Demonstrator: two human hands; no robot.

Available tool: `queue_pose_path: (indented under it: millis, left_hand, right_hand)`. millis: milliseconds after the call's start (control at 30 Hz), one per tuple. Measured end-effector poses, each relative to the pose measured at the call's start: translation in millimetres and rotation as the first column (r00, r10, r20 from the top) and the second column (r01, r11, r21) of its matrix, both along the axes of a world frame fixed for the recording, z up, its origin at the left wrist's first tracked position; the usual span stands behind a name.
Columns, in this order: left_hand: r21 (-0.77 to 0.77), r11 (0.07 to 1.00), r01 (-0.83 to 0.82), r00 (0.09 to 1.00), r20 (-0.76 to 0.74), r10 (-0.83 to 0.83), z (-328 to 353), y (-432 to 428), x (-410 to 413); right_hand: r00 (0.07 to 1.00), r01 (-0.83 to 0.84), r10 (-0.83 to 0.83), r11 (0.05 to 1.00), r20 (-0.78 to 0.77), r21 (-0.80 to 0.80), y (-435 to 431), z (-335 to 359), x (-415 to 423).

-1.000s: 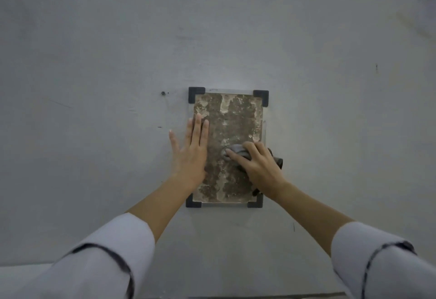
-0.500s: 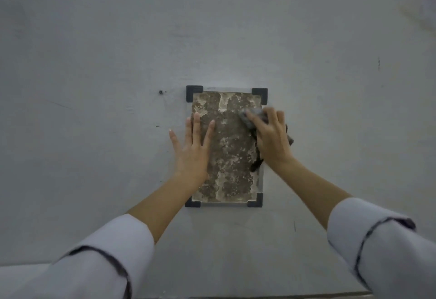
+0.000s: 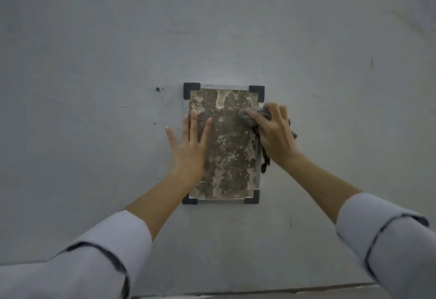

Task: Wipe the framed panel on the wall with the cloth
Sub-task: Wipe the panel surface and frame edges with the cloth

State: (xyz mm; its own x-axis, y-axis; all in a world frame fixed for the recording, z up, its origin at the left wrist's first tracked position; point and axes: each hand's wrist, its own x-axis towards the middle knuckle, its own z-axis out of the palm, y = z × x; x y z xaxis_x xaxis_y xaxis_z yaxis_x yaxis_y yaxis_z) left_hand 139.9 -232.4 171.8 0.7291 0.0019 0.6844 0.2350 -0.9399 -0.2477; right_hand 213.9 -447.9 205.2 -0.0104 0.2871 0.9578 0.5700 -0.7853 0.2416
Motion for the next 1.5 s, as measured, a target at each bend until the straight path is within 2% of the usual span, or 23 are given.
queue_pose_path:
  millis: [133,233,367,500,600,767,833,933,1033,1133,1233,1300,1433,1500]
  left_hand:
    - [0.025,1.0,0.017,1.0,0.018,-0.017,-1.0,2.1,-0.5]
    - [0.019,0.999,0.031,0.999,0.012,-0.032,-0.9,3.6,0.0]
    - [-0.003,0.999,0.048,0.998,0.036,-0.048,-1.9,6.5,4.2]
    - [0.0,0.998,0.055,0.998,0.02,-0.055,-0.8,5.8,2.0]
    - [0.004,0.998,0.059,0.998,0.029,-0.059,-1.7,7.7,1.3]
    - [0.05,0.998,0.033,0.999,0.042,-0.035,-1.7,11.4,0.9]
    - [0.052,0.998,0.037,0.999,0.039,-0.039,-2.2,12.7,0.6]
    - [0.06,0.996,0.069,0.997,0.042,-0.072,-3.7,18.6,1.7]
    - [0.078,0.991,0.107,0.992,0.058,-0.111,-2.6,28.8,3.2]
    - [0.112,0.989,0.099,0.993,0.048,-0.105,-2.6,39.6,1.3]
    - [0.139,0.985,0.099,0.993,0.043,-0.106,-6.3,43.8,-2.8]
    - [0.124,0.987,0.098,0.993,0.046,-0.104,-7.6,42.6,-2.6]
    - [0.099,0.99,0.099,0.993,0.061,-0.106,-12.9,44.7,3.3]
    - [0.085,0.99,0.115,0.989,0.085,-0.123,-20.1,47.8,5.0]
  right_hand:
    - [0.999,0.034,-0.037,0.994,0.033,0.104,19.4,41.1,4.2]
    - [0.998,0.055,-0.061,0.984,0.029,0.168,32.2,8.3,8.1]
    - [0.996,0.09,-0.09,0.995,0.001,0.04,22.5,-81.0,11.1]
    - [0.986,0.112,-0.135,0.972,-0.1,-0.207,2.1,-137.5,1.9]
    - [0.992,0.066,-0.088,0.975,-0.095,-0.214,-0.7,-119.3,-3.4]
    - [0.999,0.001,-0.001,1.0,-0.032,0.014,19.5,-27.0,-13.0]
    - [0.999,-0.01,0.012,0.998,-0.034,0.059,33.8,1.4,-17.7]
    - [0.998,-0.02,0.025,0.997,-0.061,0.069,56.3,-1.5,-15.8]
    - [0.999,0.017,-0.017,1.0,-0.034,-0.003,65.6,-53.3,-9.4]
    - [0.999,0.026,-0.033,0.98,-0.035,-0.199,57.0,-106.7,-10.0]
    - [0.997,-0.021,0.0,0.956,-0.072,-0.291,50.6,-116.1,-19.8]
    - [0.996,-0.05,0.031,0.969,-0.083,-0.242,53.5,-99.8,-23.4]
    - [0.995,-0.044,0.04,0.998,-0.095,-0.035,73.2,-65.7,-25.1]
    - [0.996,-0.015,0.016,1.0,-0.086,0.004,83.3,-66.3,-25.5]
